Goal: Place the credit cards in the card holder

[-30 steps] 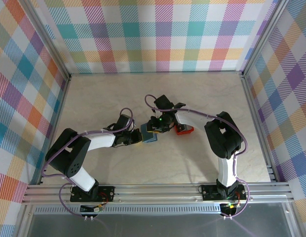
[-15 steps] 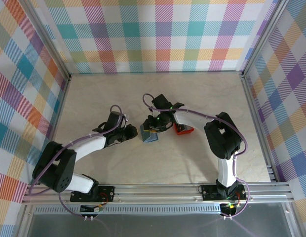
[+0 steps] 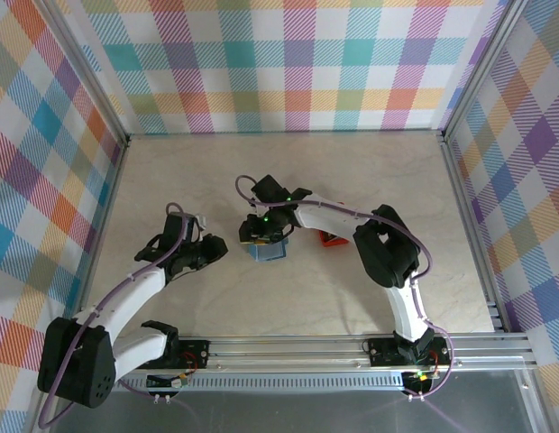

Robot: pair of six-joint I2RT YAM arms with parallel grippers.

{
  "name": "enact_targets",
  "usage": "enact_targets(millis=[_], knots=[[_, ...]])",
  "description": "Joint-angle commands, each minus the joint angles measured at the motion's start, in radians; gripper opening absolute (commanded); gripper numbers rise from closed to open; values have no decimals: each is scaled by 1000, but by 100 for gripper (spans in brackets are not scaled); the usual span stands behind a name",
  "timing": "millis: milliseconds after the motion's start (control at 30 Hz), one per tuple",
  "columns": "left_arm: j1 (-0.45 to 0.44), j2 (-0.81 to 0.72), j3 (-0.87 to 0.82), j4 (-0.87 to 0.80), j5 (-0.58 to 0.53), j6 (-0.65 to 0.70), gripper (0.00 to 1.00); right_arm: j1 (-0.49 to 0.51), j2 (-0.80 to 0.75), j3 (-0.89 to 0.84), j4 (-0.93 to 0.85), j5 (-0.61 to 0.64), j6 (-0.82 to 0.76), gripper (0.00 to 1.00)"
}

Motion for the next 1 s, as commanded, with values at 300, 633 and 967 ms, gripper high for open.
enact_targets(millis=[300,633,967], knots=[[29,-106,-53,-97,28,9,23,29,86,112,-30,13,36,56],[33,-78,-57,-67,40,9,24,28,151,145,-1,-11,15,62],[33,-63,-64,-54,39,9,24,28,167,164,13,-34,-9,72]])
